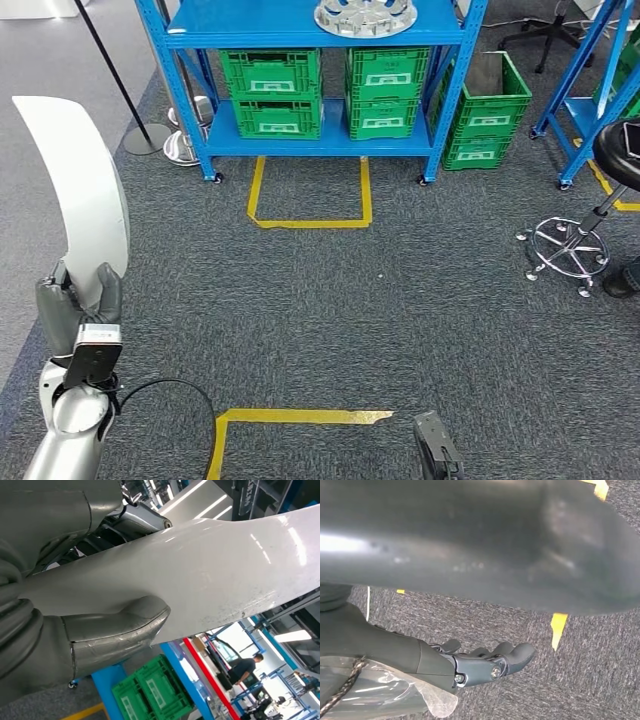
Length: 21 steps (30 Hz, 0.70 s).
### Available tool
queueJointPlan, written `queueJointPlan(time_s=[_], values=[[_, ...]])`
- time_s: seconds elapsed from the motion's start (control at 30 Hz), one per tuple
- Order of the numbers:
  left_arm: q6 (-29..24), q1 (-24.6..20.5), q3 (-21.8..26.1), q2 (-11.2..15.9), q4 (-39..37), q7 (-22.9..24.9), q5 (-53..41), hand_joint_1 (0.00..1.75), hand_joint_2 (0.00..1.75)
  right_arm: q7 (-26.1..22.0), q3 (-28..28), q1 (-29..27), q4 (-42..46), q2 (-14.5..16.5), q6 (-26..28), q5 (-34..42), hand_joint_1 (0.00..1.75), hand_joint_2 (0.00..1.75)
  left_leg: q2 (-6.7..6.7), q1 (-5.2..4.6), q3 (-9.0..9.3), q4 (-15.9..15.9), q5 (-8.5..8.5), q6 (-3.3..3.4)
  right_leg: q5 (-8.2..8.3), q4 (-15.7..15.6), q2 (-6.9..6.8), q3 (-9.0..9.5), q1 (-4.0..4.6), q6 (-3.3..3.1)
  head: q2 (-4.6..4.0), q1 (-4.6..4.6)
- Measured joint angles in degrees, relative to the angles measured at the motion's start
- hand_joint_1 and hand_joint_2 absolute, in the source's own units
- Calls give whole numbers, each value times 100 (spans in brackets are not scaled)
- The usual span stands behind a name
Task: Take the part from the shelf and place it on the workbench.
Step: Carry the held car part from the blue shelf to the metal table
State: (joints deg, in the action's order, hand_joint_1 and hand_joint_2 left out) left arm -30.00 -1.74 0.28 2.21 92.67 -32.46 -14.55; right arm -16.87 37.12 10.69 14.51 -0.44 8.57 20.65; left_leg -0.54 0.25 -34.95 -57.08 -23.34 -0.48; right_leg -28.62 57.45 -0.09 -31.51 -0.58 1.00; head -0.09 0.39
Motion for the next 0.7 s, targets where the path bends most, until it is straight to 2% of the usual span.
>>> queueJointPlan(time_s=[0.3,0.37,0.43,0.47,0.53,0.57,0.6,0.63,0.67,0.7], values=[[29,-22,0,21,0,7,-6,175,175,36,-159,-1,0,0,-8,-184,0,0,0,-5,-36,-29,-2,2,19,-4,0,-20,-9,22,0,0],[42,-28,0,42,4,15,-18,175,175,43,-183,6,9,14,-11,-206,0,0,1,-24,-21,13,-29,54,27,-75,-9,11,-29,79,0,-8],[49,-35,-2,55,16,17,-36,175,175,41,-216,16,29,25,-11,-219,0,0,4,-5,131,250,-10,161,14,-94,-13,20,-36,135,0,-5],[52,-46,-3,57,22,17,-40,175,175,40,-230,22,36,23,-10,-220,0,0,2,17,228,385,10,205,-62,38,-6,-46,-29,143,0,3],[54,-58,-2,57,25,19,-39,175,175,44,-244,15,39,22,-11,-222,0,0,0,55,342,499,29,235,-329,663,10,-398,-46,166,0,28],[55,-56,-1,56,24,20,-39,175,175,49,-246,-1,39,22,-11,-222,0,0,0,67,358,496,14,215,-454,1020,12,-619,-70,193,0,28],[55,-44,-1,54,24,20,-39,175,175,54,-251,-21,39,22,-11,-223,0,0,7,85,373,479,-16,181,-490,1253,10,-788,-99,231,0,27],[56,-32,-2,51,24,20,-39,175,175,57,-259,-41,39,22,-11,-223,0,0,16,112,390,446,-57,138,-420,1299,7,-865,-129,277,0,25],[56,-25,-2,49,24,20,-38,175,175,61,-269,-52,39,21,-11,-223,0,0,24,153,408,389,-112,82,-235,1120,1,-821,-162,328,0,26],[56,-21,-2,46,24,20,-38,175,175,64,-280,-56,39,21,-11,-225,0,0,30,204,426,303,-186,14,2,780,-9,-689,-202,390,0,28]])
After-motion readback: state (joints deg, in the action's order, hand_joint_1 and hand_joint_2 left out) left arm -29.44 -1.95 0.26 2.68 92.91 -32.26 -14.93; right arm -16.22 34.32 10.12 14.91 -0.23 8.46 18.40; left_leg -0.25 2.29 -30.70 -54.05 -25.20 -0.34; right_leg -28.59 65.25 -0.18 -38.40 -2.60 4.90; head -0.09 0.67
